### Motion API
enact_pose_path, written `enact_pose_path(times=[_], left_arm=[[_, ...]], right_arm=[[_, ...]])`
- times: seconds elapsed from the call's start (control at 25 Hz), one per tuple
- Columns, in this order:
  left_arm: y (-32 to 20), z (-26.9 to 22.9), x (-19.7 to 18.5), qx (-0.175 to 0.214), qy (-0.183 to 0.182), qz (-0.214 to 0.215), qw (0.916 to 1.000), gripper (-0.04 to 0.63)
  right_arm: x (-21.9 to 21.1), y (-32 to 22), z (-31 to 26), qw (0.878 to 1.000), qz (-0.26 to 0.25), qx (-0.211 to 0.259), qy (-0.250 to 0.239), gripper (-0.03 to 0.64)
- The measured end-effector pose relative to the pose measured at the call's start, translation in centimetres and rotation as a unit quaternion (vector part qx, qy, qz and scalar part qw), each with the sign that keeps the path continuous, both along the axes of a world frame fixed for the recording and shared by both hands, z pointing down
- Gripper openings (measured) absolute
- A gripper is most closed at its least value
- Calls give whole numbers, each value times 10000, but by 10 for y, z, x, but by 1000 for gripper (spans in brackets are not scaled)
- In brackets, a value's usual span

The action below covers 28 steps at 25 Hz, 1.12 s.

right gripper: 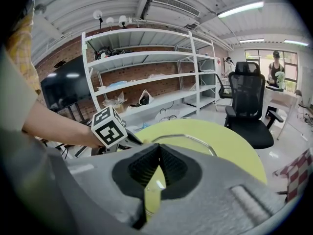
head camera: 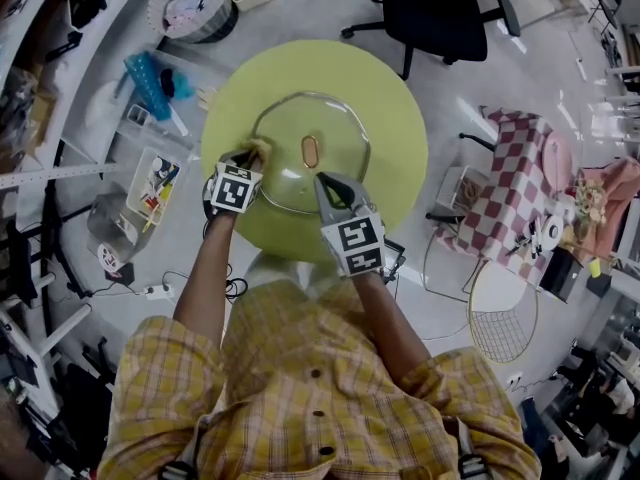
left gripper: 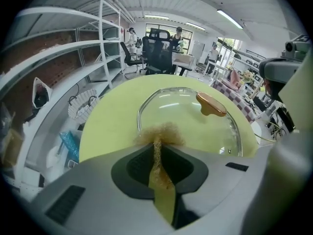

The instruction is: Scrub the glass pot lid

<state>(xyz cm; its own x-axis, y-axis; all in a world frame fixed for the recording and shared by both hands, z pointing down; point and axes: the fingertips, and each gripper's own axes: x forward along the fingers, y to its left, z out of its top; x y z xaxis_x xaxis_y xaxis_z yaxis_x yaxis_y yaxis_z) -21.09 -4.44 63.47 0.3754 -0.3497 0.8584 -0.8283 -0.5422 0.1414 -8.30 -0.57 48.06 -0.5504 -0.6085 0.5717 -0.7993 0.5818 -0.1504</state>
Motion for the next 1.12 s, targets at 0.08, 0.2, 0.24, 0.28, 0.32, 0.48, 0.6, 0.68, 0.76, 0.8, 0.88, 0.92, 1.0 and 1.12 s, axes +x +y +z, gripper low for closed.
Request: enact_pose_path(times=[0.08,0.2,0.24,0.28,0.32,0.48,0.6,0.68,0.76,0.8,0.88,0.92,1.0,1.12], left_arm=[[-9,2,-1,35,1,-19,10000,41],[-21,1,0,26,-1,-30,10000,41],[-25,0,1,24,-9,-29,10000,41],[-30,0,1,29,-15,-27,10000,41],[-34,1,2,35,-16,-24,10000,41],[-49,0,5,56,-32,-8,10000,41],[-54,0,7,69,-24,-45,10000,41],[-56,0,10,116,-54,-38,9999,41],[-55,-1,13,170,-80,34,9998,41],[-54,-2,15,188,-73,72,9998,41],[-52,-4,21,233,-89,166,9996,41],[-51,-4,24,265,-124,237,9993,41],[-48,-5,30,327,-201,372,9986,41],[-43,-5,33,371,-212,395,9983,41]], right_arm=[[0,-2,1,10000,3,-25,-7,-3],[-1,-3,3,10000,1,-46,-2,-3],[-1,-4,4,10000,4,-51,2,-3],[-1,-5,4,10000,10,-58,4,-3],[-1,-6,5,10000,22,-65,3,-3],[3,-10,6,9999,84,-88,7,-3],[6,-11,7,9999,111,-91,5,-3],[8,-11,8,9999,121,-95,2,-3],[9,-11,8,9999,121,-97,0,-3],[9,-11,8,9999,118,-98,1,-3],[10,-10,8,9999,121,-103,-6,-3],[11,-9,8,9999,127,-105,-11,-3],[11,-8,7,9998,139,-103,-21,-3],[12,-6,6,9999,138,-84,-41,-3]])
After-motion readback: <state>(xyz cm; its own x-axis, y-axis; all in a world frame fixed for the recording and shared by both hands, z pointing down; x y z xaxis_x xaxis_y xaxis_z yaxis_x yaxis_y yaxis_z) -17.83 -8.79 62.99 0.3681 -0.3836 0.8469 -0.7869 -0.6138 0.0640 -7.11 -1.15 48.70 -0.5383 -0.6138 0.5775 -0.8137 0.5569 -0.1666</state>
